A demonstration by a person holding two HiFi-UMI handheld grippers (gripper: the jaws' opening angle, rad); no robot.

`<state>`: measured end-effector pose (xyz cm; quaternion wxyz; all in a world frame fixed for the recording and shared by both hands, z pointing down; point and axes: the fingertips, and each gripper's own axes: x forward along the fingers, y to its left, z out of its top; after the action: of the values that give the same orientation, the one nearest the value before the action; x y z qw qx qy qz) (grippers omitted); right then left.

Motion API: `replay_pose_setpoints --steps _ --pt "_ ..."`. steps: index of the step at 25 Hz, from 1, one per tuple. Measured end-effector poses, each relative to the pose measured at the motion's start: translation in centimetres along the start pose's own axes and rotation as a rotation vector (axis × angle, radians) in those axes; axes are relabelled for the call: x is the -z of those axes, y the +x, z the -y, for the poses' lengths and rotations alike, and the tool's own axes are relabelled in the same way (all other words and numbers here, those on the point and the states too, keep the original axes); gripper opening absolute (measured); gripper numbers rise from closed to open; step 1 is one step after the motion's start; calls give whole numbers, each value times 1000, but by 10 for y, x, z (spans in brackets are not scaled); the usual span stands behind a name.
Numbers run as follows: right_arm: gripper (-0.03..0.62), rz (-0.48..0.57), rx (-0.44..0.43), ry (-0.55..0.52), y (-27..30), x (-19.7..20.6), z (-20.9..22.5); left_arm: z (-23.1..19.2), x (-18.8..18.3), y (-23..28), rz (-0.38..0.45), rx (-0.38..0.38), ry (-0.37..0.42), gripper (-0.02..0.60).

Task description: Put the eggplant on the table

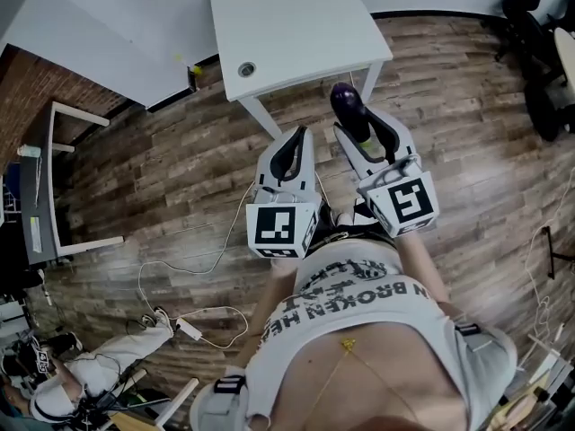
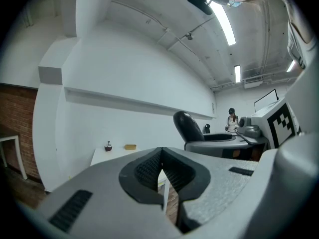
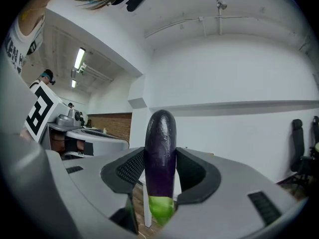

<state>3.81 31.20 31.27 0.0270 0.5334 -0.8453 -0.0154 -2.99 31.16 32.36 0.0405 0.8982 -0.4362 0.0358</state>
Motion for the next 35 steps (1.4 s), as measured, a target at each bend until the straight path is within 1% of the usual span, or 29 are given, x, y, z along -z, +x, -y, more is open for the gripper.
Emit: replay_pose_setpoints --steps 4,8,18,25,29,35 --pt "193 16 20 -12 26 -7 6 -18 -9 22 14 45 8 6" --pt "193 18 44 -8 48 -9 11 -34 -10 40 6 83 4 6" --pt "195 6 80 -16 88 -5 12 -70 -7 62 8 135 -5 6" --pt "195 11 98 -18 114 -6 8 -96 -12 70 28 150 1 6" --pt "193 11 111 -14 126 -3 4 -111 -8 71 16 151 -1 6" --pt "193 -28 123 -39 132 7 11 -123 -3 74 0 141 -11 6"
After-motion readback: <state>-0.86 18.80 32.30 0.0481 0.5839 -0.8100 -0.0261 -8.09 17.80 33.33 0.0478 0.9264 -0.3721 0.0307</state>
